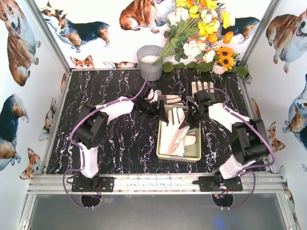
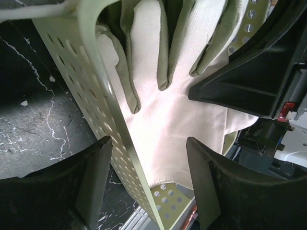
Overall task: Put the gloves into the storage basket
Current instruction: Place the glove in the bin.
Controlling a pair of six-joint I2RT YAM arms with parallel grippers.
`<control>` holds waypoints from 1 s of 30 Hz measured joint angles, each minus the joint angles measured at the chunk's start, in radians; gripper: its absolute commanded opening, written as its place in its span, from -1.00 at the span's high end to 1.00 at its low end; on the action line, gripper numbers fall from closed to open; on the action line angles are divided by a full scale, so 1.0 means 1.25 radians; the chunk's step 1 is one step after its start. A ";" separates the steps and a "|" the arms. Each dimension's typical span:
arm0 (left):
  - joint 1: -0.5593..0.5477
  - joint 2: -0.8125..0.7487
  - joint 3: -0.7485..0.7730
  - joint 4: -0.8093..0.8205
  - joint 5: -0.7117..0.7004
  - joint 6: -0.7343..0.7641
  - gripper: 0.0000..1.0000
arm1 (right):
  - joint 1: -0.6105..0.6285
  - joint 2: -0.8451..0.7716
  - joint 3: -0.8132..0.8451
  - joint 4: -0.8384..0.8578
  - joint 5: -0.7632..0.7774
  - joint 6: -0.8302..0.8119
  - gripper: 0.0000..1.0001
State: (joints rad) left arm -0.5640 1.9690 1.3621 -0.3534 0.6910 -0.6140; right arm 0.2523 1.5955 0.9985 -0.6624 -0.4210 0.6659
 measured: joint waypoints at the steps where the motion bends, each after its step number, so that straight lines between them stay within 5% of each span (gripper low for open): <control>1: 0.000 0.003 0.004 -0.005 -0.002 0.005 -0.15 | 0.000 -0.001 -0.001 0.002 0.002 0.008 1.00; 30: -0.001 0.005 -0.007 -0.063 0.005 0.029 -0.17 | 0.001 -0.098 -0.088 0.072 0.017 0.082 1.00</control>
State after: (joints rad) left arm -0.5648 1.9755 1.3533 -0.4320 0.6971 -0.5774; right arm 0.2531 1.4734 0.8883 -0.5728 -0.4000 0.7681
